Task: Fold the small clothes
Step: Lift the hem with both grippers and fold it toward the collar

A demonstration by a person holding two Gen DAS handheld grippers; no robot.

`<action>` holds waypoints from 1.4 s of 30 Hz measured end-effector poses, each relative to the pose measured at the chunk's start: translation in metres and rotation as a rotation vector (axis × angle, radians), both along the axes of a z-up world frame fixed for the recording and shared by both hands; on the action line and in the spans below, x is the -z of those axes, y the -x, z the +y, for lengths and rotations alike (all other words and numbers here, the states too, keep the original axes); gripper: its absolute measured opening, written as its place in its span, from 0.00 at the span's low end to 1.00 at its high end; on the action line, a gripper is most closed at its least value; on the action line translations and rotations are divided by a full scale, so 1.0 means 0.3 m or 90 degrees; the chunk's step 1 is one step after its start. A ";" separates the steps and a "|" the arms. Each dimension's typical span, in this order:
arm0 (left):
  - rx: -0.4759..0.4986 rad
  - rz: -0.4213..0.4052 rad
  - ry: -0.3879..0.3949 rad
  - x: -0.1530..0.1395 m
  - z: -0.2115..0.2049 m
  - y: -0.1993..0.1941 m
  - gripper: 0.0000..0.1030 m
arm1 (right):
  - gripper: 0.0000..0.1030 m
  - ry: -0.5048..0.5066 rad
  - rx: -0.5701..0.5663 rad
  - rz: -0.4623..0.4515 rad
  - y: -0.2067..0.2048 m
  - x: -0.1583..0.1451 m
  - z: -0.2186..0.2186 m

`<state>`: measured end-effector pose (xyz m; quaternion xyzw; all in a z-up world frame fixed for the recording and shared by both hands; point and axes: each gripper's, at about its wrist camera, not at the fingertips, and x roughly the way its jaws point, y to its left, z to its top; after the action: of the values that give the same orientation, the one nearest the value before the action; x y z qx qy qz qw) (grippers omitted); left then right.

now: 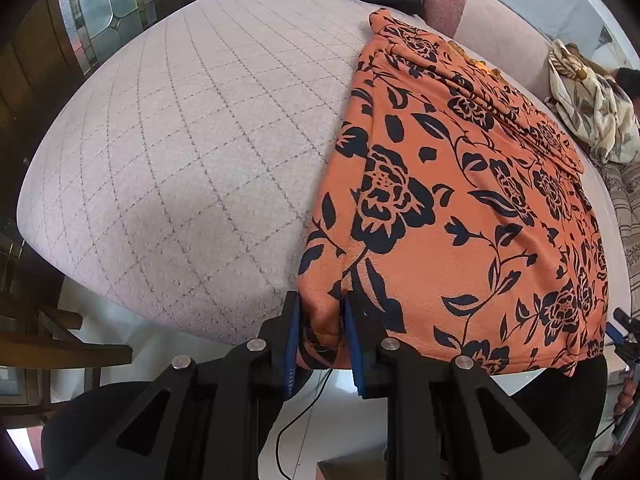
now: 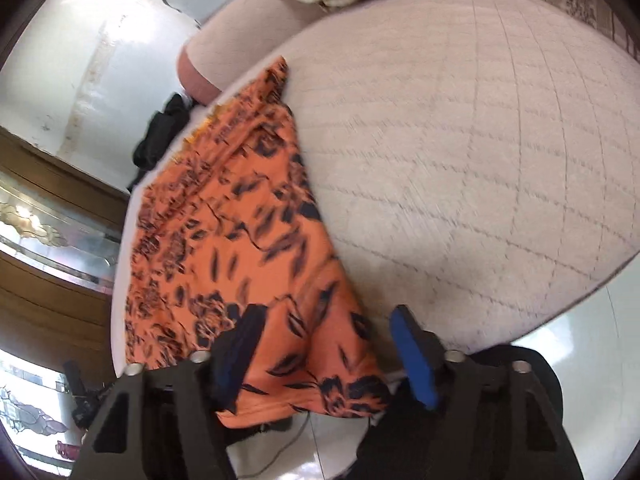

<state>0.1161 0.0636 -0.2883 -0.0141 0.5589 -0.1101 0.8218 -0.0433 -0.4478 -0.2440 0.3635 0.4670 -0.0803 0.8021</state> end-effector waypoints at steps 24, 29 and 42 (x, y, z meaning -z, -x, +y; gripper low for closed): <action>0.013 0.036 0.023 0.012 0.024 -0.001 0.51 | 0.19 0.005 -0.099 0.110 -0.069 0.074 0.126; 0.023 0.025 0.012 0.010 0.004 0.008 0.32 | 0.25 0.019 -0.117 0.104 -0.074 0.085 0.147; 0.034 0.029 0.189 -0.124 0.074 -0.036 0.09 | 0.12 -0.104 -0.114 -0.057 -0.101 -0.108 0.105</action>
<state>0.1268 0.0859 -0.2512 -0.1225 0.5551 -0.2131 0.7947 -0.0130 -0.4163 -0.2117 0.3874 0.4665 0.0460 0.7939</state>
